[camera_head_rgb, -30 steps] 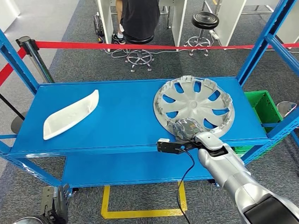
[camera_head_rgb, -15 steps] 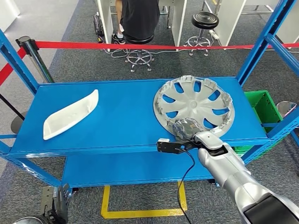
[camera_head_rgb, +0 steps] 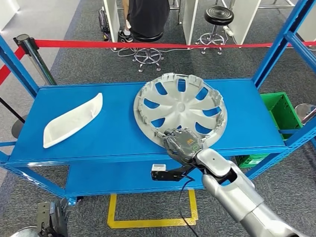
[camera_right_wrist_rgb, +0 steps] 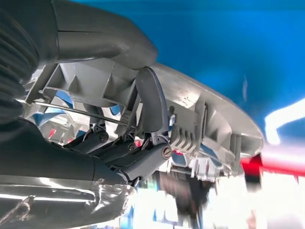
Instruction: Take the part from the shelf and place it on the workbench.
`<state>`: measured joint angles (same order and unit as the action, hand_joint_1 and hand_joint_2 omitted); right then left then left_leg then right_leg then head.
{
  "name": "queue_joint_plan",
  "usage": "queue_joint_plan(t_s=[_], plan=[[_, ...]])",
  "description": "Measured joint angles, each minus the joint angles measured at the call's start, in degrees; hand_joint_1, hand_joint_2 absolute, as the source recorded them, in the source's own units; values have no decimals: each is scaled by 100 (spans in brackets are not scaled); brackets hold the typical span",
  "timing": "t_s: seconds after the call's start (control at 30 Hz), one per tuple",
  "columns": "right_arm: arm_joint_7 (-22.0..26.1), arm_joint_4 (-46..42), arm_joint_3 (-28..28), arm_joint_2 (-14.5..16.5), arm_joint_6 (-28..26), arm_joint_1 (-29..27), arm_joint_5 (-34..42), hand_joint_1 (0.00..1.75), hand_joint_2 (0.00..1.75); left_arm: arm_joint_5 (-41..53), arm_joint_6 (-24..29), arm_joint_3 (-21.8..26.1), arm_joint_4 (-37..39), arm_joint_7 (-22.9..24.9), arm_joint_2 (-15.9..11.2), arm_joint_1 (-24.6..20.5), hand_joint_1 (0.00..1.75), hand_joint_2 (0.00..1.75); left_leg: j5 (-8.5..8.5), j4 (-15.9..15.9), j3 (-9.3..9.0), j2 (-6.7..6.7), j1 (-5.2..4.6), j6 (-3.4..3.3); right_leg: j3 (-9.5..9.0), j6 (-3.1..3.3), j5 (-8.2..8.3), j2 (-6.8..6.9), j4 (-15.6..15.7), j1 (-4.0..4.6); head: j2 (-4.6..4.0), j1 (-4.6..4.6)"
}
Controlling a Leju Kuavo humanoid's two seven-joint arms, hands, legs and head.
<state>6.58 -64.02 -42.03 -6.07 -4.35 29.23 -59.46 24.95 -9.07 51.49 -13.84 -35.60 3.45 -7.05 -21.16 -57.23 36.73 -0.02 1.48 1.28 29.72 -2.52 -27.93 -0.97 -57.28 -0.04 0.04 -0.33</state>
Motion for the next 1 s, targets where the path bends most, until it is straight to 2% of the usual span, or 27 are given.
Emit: queue_joint_plan(t_s=[0.17,0.4,0.53,0.7,1.0], plan=[[-1,-1285,3,-230,-918,-483,-461,175,175,20,21,43,0,-10,6,8,0,0,-6,2,27,-5,-1,6,27,6,-6,-2,0,0,0,-1],[27,-2051,42,-334,-1328,-809,-789,175,175,36,32,50,0,-48,19,6,0,0,-8,5,27,-6,1,10,64,14,-15,7,0,1,0,-1],[28,-2363,116,-346,-1852,-1021,-1109,175,175,100,72,51,0,-112,28,4,0,175,-8,5,27,-6,0,10,63,14,-14,5,0,0,0,-1],[57,-2750,234,-371,-2238,-1311,-1307,175,175,154,152,50,0,-228,50,3,0,175,-11,5,28,-6,-1,9,64,14,-16,6,0,0,0,-1],[99,-2965,359,-423,-2311,-1553,-1331,175,175,189,143,50,0,-284,72,4,0,175,-10,7,27,-6,0,10,65,15,-16,5,0,1,0,0]])
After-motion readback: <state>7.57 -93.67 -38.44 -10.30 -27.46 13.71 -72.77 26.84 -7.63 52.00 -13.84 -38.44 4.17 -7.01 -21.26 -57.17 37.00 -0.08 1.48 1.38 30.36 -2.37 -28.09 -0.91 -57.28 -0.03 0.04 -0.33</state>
